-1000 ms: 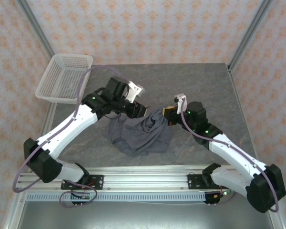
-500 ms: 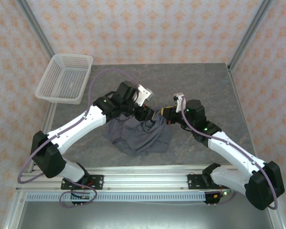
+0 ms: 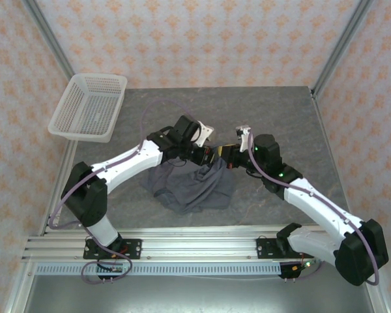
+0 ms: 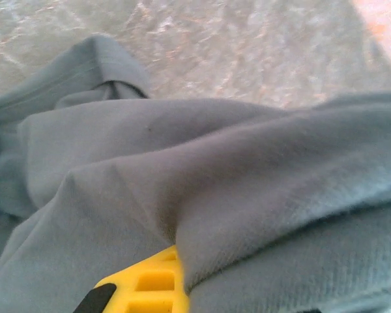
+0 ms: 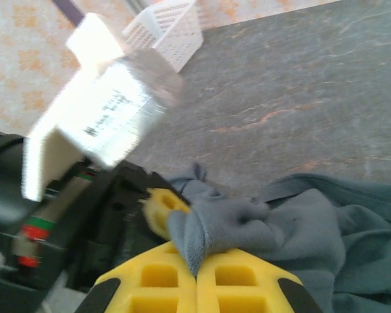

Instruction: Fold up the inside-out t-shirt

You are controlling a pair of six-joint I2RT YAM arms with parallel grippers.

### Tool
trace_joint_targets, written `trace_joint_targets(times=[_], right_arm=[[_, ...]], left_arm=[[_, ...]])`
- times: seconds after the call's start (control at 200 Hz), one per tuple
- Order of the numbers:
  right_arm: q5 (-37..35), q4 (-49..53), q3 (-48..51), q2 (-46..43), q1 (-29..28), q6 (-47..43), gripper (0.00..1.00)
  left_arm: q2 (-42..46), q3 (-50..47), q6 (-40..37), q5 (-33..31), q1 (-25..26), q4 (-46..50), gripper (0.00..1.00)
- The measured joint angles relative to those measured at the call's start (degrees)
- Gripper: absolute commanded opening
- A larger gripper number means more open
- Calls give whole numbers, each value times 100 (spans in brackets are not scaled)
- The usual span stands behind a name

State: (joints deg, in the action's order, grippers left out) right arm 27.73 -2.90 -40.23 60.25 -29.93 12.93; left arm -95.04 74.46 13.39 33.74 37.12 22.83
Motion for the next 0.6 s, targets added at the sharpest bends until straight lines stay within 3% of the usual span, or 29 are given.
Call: trace_joint_targets(times=[0.16,0.315,0.42,0.5,0.6], right_arm=[[-586,46,81,522,184,-278,16],[-643,-219,81,1279,136,-363,26],[-721,-48,81,979,144,-376,37],[-905,278,105,289,155,-391,45],[-1040,612,297,-896,192,-479,47]], left_arm=[[273,-356,1438,1445,-306,-1434,0],[372,-219,1845,1766,-225,-1207,0],[378,63,1696,1869,-229,-695,0],[417,321,1541,1947,-225,-452,0],[494,503,1464,2000,-240,-323,0]])
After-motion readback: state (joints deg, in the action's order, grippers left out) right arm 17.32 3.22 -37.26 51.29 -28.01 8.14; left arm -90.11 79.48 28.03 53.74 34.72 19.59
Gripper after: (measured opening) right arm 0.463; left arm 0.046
